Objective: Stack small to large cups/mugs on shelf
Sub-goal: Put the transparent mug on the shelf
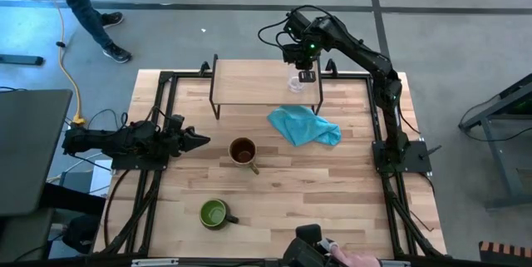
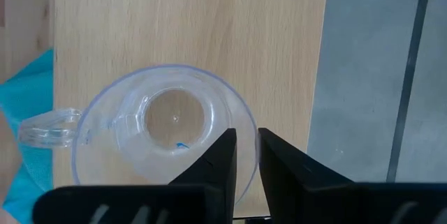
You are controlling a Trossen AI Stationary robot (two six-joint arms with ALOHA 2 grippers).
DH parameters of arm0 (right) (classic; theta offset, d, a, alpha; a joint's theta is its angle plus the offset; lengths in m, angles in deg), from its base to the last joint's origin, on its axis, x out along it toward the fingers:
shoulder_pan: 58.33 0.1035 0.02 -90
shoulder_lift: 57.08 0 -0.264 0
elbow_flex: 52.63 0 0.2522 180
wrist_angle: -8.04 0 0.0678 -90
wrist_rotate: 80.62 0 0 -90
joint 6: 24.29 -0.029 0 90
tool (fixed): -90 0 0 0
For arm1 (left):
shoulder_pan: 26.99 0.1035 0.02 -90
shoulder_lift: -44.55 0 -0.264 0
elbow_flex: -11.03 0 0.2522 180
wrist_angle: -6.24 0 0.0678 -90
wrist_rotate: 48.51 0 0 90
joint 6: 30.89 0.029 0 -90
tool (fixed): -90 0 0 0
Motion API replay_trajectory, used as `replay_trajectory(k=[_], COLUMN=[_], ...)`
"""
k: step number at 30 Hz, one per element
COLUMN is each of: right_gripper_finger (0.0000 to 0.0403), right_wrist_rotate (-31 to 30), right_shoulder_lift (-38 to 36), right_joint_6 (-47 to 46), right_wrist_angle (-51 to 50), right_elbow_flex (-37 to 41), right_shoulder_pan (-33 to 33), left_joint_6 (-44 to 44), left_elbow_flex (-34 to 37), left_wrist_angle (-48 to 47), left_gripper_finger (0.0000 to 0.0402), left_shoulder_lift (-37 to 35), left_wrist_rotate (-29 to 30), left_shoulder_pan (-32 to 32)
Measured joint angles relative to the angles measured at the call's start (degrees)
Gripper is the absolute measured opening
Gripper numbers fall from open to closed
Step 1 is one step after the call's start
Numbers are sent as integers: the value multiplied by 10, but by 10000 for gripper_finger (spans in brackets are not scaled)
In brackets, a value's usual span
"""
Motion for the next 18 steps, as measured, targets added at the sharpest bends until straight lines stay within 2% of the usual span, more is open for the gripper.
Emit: replay_trajectory(k=[18], right_gripper_finger=[51], right_wrist_rotate=[-12], right_shoulder_lift=[0], right_joint_6=[29], right_wrist_angle=[13], right_elbow_flex=[0], right_shoulder_pan=[6], left_joint_6=[0], left_elbow_flex=[0], left_wrist_angle=[0], left_gripper_finger=[90], left_shoulder_lift=[0], left_wrist_rotate=[0], left_shoulder_pan=[0])
